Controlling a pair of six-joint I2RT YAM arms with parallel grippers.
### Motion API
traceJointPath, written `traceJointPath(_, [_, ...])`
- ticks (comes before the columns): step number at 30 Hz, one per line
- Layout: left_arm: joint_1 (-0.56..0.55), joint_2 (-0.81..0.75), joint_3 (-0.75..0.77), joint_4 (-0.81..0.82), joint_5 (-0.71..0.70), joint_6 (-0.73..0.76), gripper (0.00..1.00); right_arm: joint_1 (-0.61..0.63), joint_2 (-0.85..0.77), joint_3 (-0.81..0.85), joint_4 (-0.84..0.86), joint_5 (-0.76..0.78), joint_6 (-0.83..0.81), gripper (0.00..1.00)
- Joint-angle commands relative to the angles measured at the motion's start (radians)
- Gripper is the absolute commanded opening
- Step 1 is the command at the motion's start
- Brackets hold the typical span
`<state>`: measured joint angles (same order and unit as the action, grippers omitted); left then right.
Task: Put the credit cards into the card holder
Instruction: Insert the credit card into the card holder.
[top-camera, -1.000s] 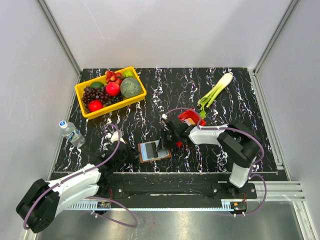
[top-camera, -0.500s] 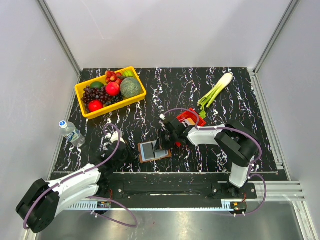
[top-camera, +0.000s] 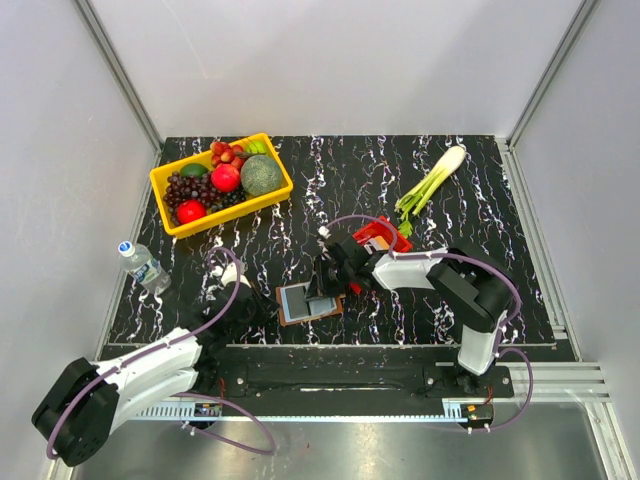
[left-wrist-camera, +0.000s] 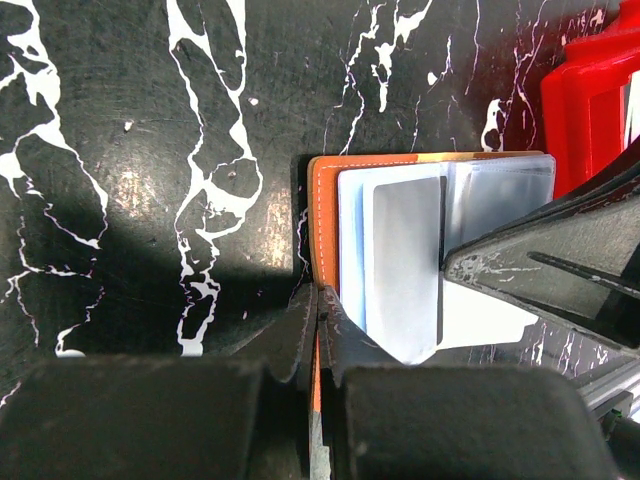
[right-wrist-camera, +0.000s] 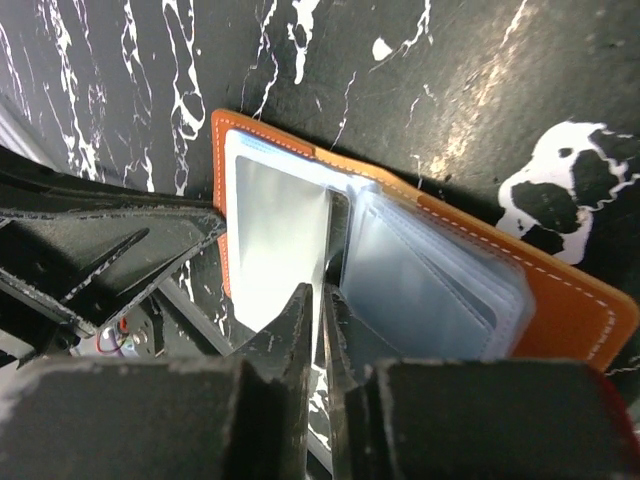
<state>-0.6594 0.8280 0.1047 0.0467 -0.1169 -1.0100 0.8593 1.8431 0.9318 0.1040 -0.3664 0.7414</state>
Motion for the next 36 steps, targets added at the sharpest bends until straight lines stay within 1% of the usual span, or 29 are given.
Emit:
traceJointPath(1, [0.001, -0.013, 0.012, 0.007, 0.0, 0.017, 0.0, 0.012, -0.073, 0.013, -0.029, 0.099, -0.036, 0.14])
traceJointPath(4, [0.001, -0.017, 0.012, 0.004, -0.001, 0.017, 0.0, 0.011, -0.074, 0.012, -0.03, 0.118, -0.033, 0.17])
traceJointPath(7, [0.001, -0.017, 0.012, 0.005, 0.003, 0.017, 0.0, 0.012, -0.058, 0.022, -0.026, 0.098, -0.024, 0.19])
traceJointPath(13, [0.003, -0.017, 0.013, 0.007, 0.002, 0.019, 0.0, 0.012, -0.008, 0.029, -0.006, 0.031, -0.007, 0.19])
traceJointPath(18, [0.001, -0.01, 0.01, 0.019, 0.006, 0.021, 0.0, 0.012, 0.013, 0.029, 0.048, -0.029, 0.009, 0.18])
traceJointPath(27, [0.001, -0.006, 0.012, 0.025, 0.011, 0.021, 0.0, 0.027, 0.031, 0.05, 0.066, -0.065, 0.0, 0.18])
traceJointPath(30, [0.0, -0.016, 0.012, 0.012, 0.003, 0.022, 0.0, 0.027, -0.01, 0.042, 0.045, -0.019, -0.016, 0.19])
traceJointPath(32, [0.001, -0.029, 0.013, -0.004, -0.003, 0.024, 0.0, 0.027, -0.069, 0.047, 0.01, 0.013, -0.036, 0.2])
traceJointPath(36, [0.001, -0.058, 0.015, -0.021, -0.006, 0.03, 0.0, 0.027, -0.204, 0.041, -0.052, 0.104, -0.088, 0.27])
